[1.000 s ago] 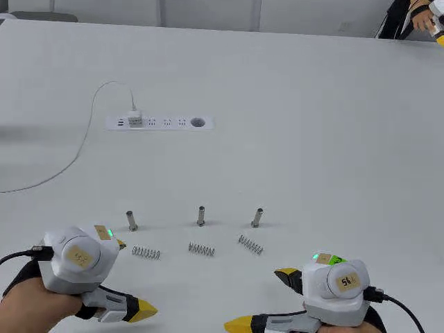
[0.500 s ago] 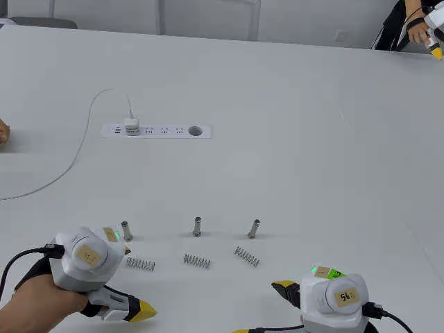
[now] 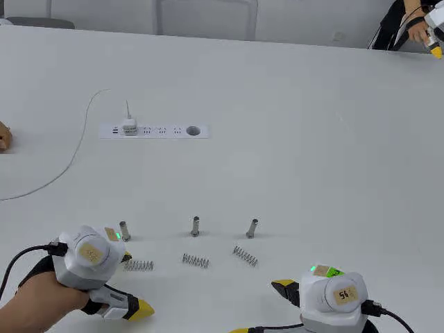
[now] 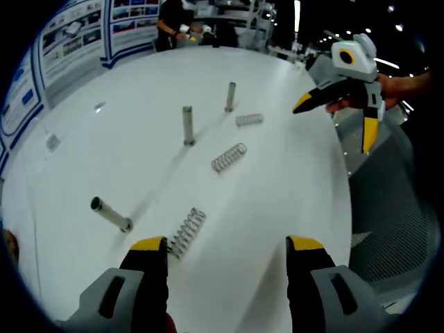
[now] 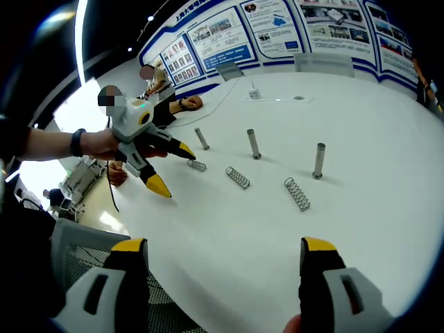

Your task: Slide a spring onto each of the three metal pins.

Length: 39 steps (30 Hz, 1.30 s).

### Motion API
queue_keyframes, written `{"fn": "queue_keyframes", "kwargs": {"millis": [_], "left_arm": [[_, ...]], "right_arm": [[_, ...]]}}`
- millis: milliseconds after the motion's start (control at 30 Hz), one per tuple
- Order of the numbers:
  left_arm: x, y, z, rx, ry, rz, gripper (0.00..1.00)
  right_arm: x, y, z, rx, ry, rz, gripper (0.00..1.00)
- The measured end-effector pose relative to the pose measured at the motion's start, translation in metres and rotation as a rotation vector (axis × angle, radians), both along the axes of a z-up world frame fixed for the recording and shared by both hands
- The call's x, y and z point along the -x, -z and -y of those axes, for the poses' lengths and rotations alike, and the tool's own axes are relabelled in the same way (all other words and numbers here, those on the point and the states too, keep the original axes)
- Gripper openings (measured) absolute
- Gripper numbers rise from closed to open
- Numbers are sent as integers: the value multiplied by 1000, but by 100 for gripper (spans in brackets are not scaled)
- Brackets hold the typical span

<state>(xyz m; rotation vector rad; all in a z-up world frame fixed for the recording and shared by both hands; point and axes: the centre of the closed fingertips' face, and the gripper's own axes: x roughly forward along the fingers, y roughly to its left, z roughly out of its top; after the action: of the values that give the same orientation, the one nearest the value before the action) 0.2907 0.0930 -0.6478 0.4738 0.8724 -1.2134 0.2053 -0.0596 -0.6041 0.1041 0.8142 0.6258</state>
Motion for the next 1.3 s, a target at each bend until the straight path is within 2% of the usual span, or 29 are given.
{"fn": "queue_keyframes", "kwargs": {"millis": [133, 233, 567, 667, 867, 1000, 1067, 1233, 1267, 1300], "left_arm": [[0, 0, -3, -8, -6, 4, 64], [-2, 1, -4, -1, -41, -10, 61], [-8, 8, -3, -11, -99, 9, 45], [-11, 7, 0, 8, -138, 4, 40], [-18, 8, -4, -10, -179, 34, 29], [-26, 10, -8, -52, -178, 90, 19], [-29, 10, -9, -65, -188, 108, 14], [-30, 9, -10, -50, -238, 87, 11], [-28, 9, -11, -52, -267, 56, 11], [-26, 8, -10, -47, -269, 44, 10]], "right_arm": [[-1, 0, 1, 0, 1, 2, 92], [-1, 0, 0, 0, -2, 2, 92], [0, -3, -1, 4, -13, 10, 91], [0, -4, 0, 6, -14, 12, 92], [2, -4, -2, 8, -19, 11, 92], [2, -5, 0, 12, -17, 13, 92], [1, -6, 1, 13, -15, 14, 92], [0, -9, 0, 14, -14, 24, 92], [0, -10, -1, 12, -15, 26, 92], [0, -10, -2, 10, -16, 26, 91]]}}
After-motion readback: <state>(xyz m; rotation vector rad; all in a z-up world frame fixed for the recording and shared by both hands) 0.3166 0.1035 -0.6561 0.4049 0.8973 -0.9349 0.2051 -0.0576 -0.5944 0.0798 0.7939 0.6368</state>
